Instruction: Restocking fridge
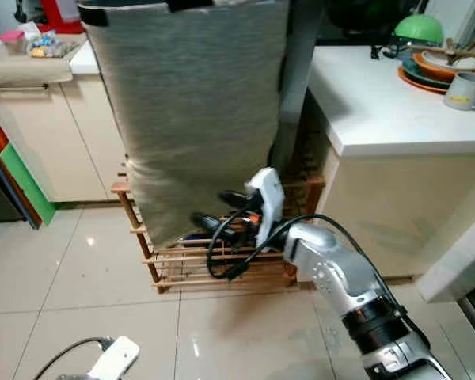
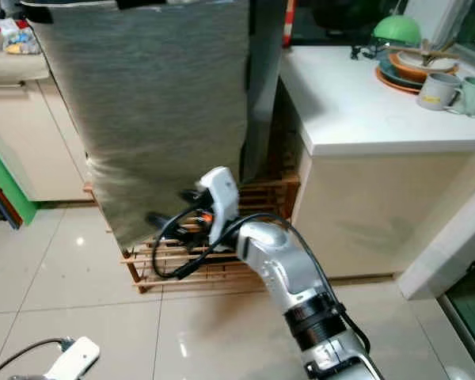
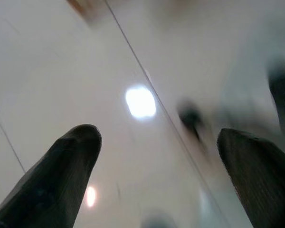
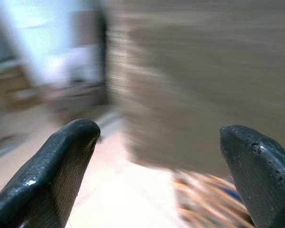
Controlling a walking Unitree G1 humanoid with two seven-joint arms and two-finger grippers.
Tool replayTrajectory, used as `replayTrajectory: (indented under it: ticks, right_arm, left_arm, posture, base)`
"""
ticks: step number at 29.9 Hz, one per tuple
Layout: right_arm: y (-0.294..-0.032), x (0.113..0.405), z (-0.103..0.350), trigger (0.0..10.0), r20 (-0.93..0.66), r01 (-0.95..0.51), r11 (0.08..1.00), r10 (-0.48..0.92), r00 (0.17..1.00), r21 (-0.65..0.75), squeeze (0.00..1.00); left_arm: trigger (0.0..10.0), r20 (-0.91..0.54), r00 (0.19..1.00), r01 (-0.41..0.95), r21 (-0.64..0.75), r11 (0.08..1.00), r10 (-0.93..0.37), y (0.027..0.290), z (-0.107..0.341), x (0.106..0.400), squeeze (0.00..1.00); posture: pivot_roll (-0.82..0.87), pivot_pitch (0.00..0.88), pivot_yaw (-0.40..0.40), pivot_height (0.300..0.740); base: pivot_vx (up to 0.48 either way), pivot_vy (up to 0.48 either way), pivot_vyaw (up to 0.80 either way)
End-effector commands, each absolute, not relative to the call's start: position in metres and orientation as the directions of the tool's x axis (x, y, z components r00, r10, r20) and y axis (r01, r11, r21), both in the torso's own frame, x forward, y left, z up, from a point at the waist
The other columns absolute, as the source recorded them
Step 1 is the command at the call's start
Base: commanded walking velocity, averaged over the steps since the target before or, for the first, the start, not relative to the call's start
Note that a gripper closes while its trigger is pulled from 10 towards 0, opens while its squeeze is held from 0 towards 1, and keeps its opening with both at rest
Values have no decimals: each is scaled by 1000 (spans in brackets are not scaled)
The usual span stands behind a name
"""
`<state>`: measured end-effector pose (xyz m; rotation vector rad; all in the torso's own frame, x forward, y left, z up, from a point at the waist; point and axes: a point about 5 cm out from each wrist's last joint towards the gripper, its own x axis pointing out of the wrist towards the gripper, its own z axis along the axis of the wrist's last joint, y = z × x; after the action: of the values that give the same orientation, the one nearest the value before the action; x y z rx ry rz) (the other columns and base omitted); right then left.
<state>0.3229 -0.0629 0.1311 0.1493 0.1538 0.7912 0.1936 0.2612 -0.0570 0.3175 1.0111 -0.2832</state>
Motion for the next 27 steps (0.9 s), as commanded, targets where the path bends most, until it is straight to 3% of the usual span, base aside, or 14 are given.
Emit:
replayTrajectory:
  ticks: [1,2,3,6,10,12,13,19,23,27]
  right_arm:
    - [-95,336,121,10000,-120,-491,866,499,858,94,0]
    - [-95,336,121,10000,-120,-491,866,499,858,94,0]
    - [-118,336,111,10000,-143,-360,927,372,917,105,0]
    - [-138,332,100,10000,-180,-256,964,264,948,64,0]
    - [-148,329,96,10000,-162,-202,977,210,964,61,0]
    - [-148,330,94,10000,-155,-191,980,198,968,60,0]
    - [-145,334,97,10000,-119,-164,981,175,977,99,0]
    - [-137,338,103,10000,-81,-179,976,190,979,122,0]
    - [-131,344,105,10000,-62,-166,983,171,983,81,0]
    - [-132,344,109,10000,-32,-151,986,153,988,72,0]
  left_arm:
    - [10000,-697,716,229,187,955,-35,270,-24,235,0]
    - [10000,-697,716,229,187,955,-35,270,-24,235,0]
    - [10000,-552,833,146,164,976,-32,266,2,262,0]
    - [10000,-365,931,81,156,984,-19,251,35,284,0]
    - [10000,-116,992,67,112,991,-54,223,86,297,0]
    - [10000,-72,996,59,102,993,-52,219,95,298,0]
    - [10000,62,998,28,64,998,-32,207,123,301,0]
    - [10000,144,989,15,116,993,-32,195,150,305,0]
    - [10000,69,993,82,157,984,-93,191,153,305,0]
    - [10000,47,996,67,182,981,-77,196,153,307,0]
  posture:
    - [-61,0,15,740]
    - [-61,0,15,740]
    - [-54,0,8,740]
    - [-52,0,2,740]
    - [-47,0,-1,740]
    - [-44,0,-2,740]
    - [-40,0,-2,740]
    - [-34,0,-2,740]
    - [-33,0,8,740]
    - [-40,0,19,740]
  base:
    - [0,0,0]
    - [0,0,0]
    - [0,0,0]
    - [0,0,0]
    - [0,0,0]
    - [0,0,0]
    - [337,0,0]
    - [431,0,0]
    - [457,0,234]
    - [445,67,0]
